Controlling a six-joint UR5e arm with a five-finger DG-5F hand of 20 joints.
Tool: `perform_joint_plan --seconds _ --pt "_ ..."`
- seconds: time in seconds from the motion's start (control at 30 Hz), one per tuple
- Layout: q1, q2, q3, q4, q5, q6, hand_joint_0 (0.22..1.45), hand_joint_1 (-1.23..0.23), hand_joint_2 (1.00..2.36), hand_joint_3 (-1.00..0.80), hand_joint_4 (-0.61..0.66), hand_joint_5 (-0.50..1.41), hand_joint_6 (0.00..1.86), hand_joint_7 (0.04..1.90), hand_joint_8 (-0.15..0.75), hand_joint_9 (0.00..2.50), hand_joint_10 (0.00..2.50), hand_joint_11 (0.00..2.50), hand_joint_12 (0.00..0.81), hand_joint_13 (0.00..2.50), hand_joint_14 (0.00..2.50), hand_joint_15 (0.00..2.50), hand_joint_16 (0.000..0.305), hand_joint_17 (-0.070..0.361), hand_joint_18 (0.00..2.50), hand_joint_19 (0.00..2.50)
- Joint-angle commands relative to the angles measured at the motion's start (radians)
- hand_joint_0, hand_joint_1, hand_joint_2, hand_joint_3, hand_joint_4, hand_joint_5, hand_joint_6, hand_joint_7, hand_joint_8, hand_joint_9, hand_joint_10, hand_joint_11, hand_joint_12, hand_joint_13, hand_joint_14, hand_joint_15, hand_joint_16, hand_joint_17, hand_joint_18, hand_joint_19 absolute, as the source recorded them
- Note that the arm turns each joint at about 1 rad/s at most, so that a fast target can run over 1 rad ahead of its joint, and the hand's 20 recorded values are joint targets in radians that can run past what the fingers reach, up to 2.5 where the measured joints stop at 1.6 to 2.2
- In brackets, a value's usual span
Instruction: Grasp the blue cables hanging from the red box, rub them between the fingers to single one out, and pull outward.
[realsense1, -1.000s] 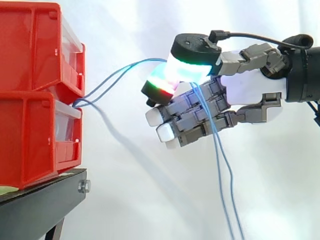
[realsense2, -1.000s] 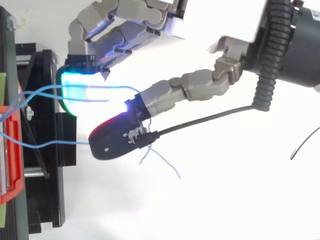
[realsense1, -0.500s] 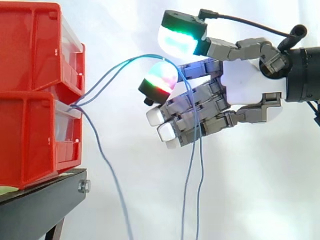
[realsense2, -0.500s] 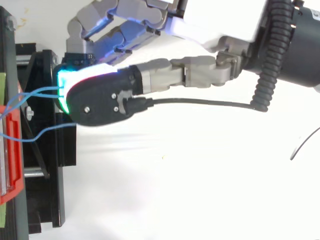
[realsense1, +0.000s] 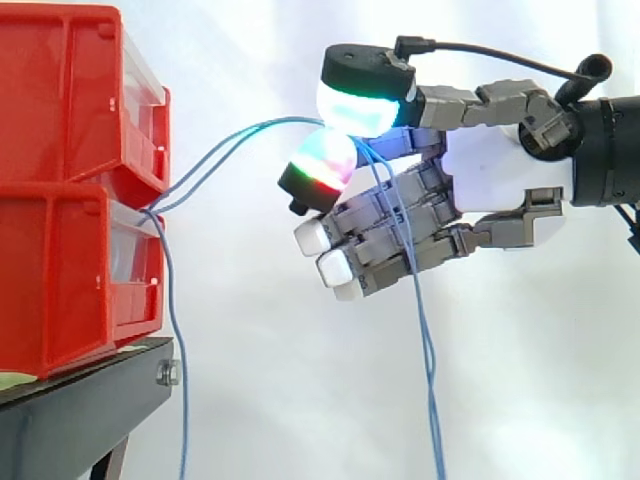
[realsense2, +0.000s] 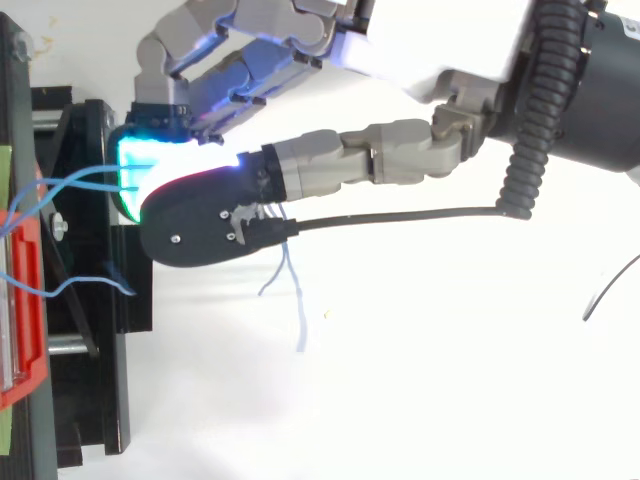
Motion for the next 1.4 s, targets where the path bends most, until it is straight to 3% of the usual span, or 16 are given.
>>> perform_joint_plan --seconds 0.0,0.17,0.23,0.43,0.73,1.13,1.27,1.37 --pt "0.0 -0.001 0.0 -0.001 0.0 0.0 0.6 -0.76 1.02 -0.21 0.14 -0.17 0.87 0.91 0.281 0.9 0.02 0.53 0.333 0.76 0.02 0.5 0.045 0.102 0.55 0.47" --pt "-0.002 0.001 0.0 0.001 0.0 0.0 0.61 -0.8 1.01 -0.35 0.16 -0.18 0.87 0.88 0.266 0.87 0.02 0.53 0.318 0.74 0.02 0.51 0.044 0.099 0.53 0.47" --pt "-0.003 -0.001 0.0 0.001 0.0 0.0 0.57 -0.74 1.0 -0.47 0.17 -0.17 0.87 0.87 0.273 0.9 0.02 0.52 0.323 0.75 0.02 0.5 0.045 0.1 0.54 0.48" --pt "-0.011 -0.001 -0.001 -0.024 0.008 -0.006 0.54 -0.55 1.0 -0.48 0.17 -0.16 0.85 0.9 0.284 0.94 0.02 0.51 0.331 0.77 0.02 0.51 0.046 0.103 0.55 0.48" --pt "-0.026 -0.001 -0.001 -0.068 0.017 -0.005 0.55 -0.49 1.0 -0.47 0.17 -0.16 0.84 0.93 0.289 0.95 0.02 0.51 0.332 0.79 0.02 0.51 0.046 0.104 0.56 0.48" --pt "-0.035 0.001 0.006 -0.076 0.011 -0.008 0.6 -0.74 1.02 -0.24 0.13 -0.16 0.87 0.97 0.278 0.92 0.02 0.52 0.324 0.78 0.02 0.51 0.044 0.099 0.57 0.48" --pt "-0.037 0.001 0.022 -0.09 0.011 -0.012 0.63 -0.81 1.01 -0.26 0.1 -0.17 0.89 0.91 0.267 0.9 0.02 0.53 0.323 0.76 0.02 0.51 0.044 0.098 0.56 0.47" --pt "-0.035 0.001 0.042 -0.134 0.011 -0.018 0.66 -0.87 1.01 -0.33 0.08 -0.17 0.89 0.89 0.264 0.88 0.02 0.53 0.317 0.75 0.02 0.5 0.044 0.098 0.56 0.46"
